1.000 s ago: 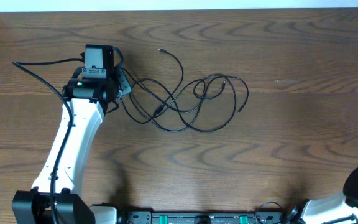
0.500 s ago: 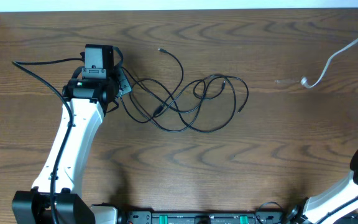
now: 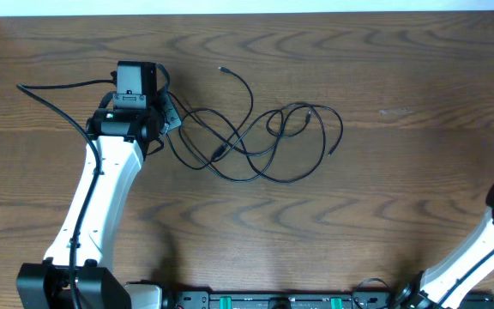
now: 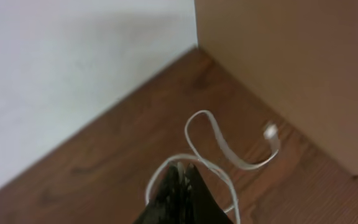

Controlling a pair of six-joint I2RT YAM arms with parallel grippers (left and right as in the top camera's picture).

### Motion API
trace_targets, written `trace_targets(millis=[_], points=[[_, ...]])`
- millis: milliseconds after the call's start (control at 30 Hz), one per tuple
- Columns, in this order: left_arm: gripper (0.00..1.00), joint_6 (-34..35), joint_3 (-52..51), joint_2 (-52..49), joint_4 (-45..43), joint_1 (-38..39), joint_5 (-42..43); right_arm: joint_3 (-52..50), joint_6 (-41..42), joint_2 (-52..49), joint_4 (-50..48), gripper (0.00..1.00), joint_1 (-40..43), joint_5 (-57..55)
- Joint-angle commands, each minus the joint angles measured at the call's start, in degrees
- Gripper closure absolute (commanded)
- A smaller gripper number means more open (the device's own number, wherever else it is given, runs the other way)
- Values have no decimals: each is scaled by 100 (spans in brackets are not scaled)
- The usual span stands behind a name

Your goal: Untangle cables

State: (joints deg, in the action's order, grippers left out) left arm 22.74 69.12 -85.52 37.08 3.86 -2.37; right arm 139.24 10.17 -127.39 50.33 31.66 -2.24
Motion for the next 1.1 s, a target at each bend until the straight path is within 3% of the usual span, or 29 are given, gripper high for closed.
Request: trace_targets(millis=[0,67,100,133,200,233,267,300,567,733,900,1067], points=[[92,48,42,-33,-2,-31,-136,63,-39,-249,35,99,20,-136],[92,48,42,-33,-2,-31,-136,61,-39,-382,66,97,20,-234],[92,48,42,-33,-2,-31,-136,61,-37,-444,72,91,24,-280],[93,48,42,-33,0,-31,-136,61,-39,-494,72,78,31,-282],[92,50,42,-33,2,-31,-133,61,-33,-553,98,35,61,-269],[92,48,42,-33,4,-31,-133,61,0,-562,114,19,74,-258],[92,50,42,-33,4,-31,-133,61,50,-562,136,5,94,-229],[92,50,42,-33,4,-31,-133,61,52,-557,155,1,107,-181],[92,50,42,-33,59,-31,-131,63,48,-109,789,1,120,935],[92,-46,42,-31,173,-28,-83,63,-101,404,1650,1,-83,2417],[93,-420,55,22,151,-31,358,63,-632,761,2551,1,-632,3934],[93,-570,83,155,125,-31,800,59,-1123,774,3276,1,-1510,4164]])
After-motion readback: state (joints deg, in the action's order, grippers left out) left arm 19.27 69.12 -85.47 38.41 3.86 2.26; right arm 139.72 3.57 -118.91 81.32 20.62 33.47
